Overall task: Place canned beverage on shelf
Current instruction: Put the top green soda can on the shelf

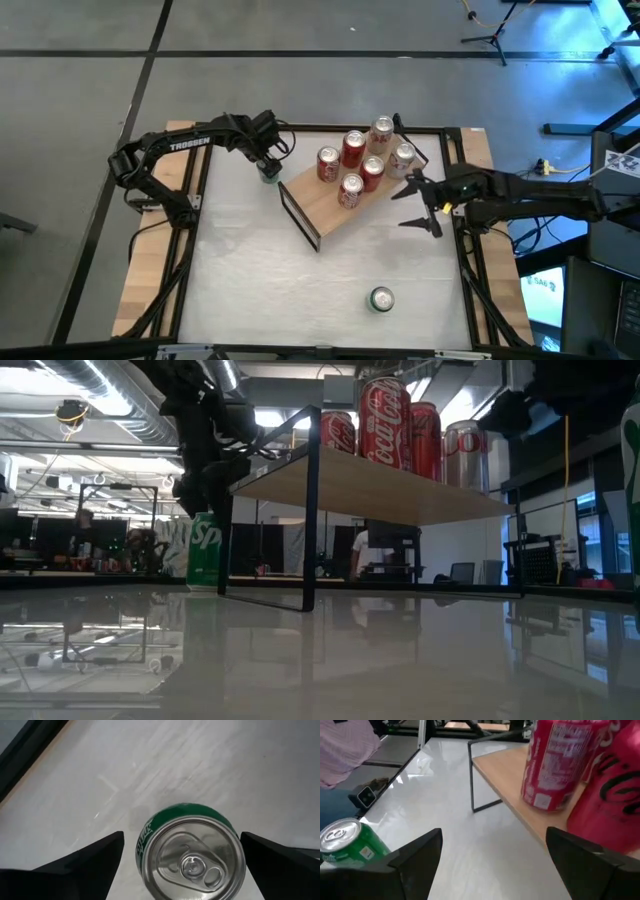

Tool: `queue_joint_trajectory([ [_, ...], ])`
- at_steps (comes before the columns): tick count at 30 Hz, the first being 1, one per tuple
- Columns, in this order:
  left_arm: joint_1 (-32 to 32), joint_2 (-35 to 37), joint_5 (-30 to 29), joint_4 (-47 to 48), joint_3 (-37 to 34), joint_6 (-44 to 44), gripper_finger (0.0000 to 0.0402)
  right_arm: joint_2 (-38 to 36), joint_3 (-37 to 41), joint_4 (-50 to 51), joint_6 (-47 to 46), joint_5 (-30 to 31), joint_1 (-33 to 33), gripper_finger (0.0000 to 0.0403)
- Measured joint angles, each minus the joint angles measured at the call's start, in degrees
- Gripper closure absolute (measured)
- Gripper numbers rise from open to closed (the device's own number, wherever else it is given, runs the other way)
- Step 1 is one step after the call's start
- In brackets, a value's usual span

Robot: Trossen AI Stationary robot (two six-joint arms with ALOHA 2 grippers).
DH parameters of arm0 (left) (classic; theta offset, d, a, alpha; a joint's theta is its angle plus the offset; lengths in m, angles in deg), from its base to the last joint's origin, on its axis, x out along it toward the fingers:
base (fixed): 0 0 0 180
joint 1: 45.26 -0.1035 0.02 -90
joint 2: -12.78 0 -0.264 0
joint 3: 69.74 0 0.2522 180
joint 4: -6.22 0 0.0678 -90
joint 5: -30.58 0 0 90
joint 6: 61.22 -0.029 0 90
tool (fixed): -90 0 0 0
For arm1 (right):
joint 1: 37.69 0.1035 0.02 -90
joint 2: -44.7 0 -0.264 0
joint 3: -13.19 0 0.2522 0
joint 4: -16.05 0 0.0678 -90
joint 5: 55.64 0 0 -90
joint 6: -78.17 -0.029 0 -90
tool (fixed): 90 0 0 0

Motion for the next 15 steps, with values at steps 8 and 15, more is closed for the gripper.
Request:
queue_joint_trajectory([
  [8, 1.0, 0.0, 0.2, 0.0, 0.0, -0.2, 0.0015, 0.0, 1.1, 0.1, 0.0, -0.1, 0.0, 0.0054],
  [15, 2.9, 0.0, -2.0, 0.0, 0.1, 0.2, 0.0015, 0.0, 1.1, 0.1, 0.0, 0.1, 0.0, 0.0054],
])
